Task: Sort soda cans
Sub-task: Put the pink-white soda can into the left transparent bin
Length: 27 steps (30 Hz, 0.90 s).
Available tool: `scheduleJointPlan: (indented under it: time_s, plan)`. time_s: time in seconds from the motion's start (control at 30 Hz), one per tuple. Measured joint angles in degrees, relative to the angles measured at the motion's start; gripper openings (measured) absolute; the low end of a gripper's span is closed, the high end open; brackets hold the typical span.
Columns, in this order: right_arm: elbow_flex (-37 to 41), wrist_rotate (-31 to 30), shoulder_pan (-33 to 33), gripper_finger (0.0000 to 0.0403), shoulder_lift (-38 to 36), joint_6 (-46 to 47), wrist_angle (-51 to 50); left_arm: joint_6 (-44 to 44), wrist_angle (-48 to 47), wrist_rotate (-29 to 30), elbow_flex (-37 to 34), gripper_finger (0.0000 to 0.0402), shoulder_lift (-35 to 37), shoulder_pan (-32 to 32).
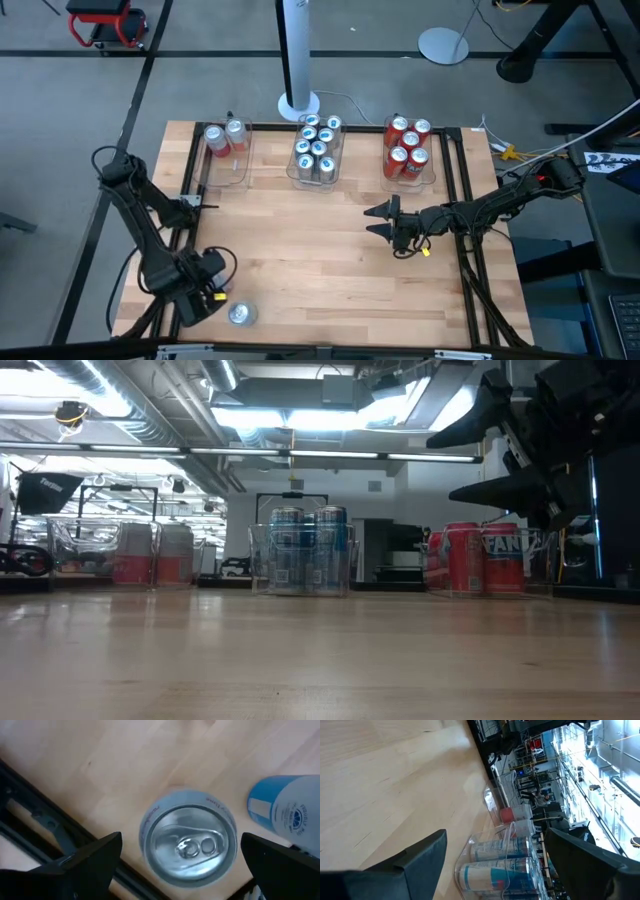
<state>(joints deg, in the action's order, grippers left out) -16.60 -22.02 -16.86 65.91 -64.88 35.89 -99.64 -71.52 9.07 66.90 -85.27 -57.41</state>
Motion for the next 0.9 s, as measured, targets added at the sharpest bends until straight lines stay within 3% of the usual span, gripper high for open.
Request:
scheduleJointPlan:
  time_s: [0.37, 0.67, 0.9]
  plan:
    - [0.0, 0.0, 0.0, 0.0335, 0.0, 0.0, 0.0, -1.0, 5.3, -0.4, -6.1, 0.0388, -0.1, 0.1]
    - [0.0, 0.0, 0.0, 0.0335, 0.0, 0.0, 0.0, -0.3, 7.1, -2.5, -6.6, 0.0287, -0.1, 0.2]
    - [0.0, 0.0, 0.0, 0.0335, 0.0, 0.0, 0.0, 2.4, 5.1, -2.7, -5.1, 0.0287, 0.1, 1.0]
